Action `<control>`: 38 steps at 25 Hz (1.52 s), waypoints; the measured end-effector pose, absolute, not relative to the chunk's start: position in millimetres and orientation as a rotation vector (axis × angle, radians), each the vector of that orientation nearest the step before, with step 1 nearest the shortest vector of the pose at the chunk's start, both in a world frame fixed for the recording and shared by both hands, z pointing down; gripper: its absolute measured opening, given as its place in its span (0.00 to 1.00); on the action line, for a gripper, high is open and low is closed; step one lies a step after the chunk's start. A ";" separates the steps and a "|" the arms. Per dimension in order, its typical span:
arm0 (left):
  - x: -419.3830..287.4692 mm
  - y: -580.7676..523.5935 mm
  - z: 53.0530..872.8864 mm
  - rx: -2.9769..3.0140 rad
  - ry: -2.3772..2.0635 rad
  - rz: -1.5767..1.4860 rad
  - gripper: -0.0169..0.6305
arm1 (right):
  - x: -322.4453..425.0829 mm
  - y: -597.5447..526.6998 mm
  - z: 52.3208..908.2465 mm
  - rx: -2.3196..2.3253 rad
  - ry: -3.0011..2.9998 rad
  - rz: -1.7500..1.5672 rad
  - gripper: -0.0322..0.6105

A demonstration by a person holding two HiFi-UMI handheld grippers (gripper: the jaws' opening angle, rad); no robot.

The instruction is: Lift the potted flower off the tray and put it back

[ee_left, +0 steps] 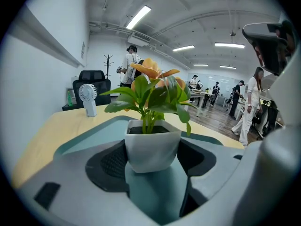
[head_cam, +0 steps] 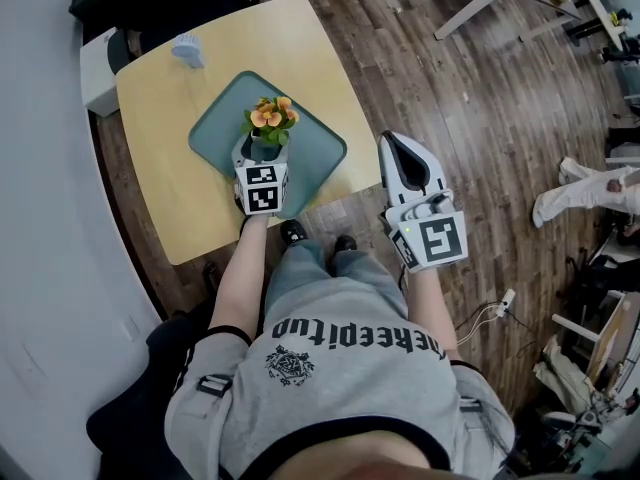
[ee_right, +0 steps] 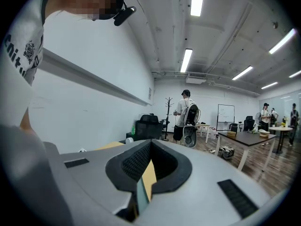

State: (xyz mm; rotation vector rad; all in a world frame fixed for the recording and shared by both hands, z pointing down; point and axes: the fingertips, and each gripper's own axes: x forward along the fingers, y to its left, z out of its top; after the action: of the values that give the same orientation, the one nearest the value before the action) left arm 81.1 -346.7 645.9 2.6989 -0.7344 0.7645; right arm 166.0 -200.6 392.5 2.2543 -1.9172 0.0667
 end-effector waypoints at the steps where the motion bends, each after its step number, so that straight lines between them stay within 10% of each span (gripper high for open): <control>1: 82.8 -346.7 647.1 2.700 -0.733 0.769 0.55 | 167.8 -201.0 393.0 2.254 -1.916 0.069 0.05; 38: 30.7 -320.3 627.2 2.635 -0.818 0.682 0.51 | 134.1 -211.6 379.0 2.092 -2.160 0.025 0.05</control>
State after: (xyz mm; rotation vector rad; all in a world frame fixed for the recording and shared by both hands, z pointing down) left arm 30.7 -320.3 627.2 2.6346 -0.8175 0.6818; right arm 134.1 -211.6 379.0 2.0923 -2.1604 0.0246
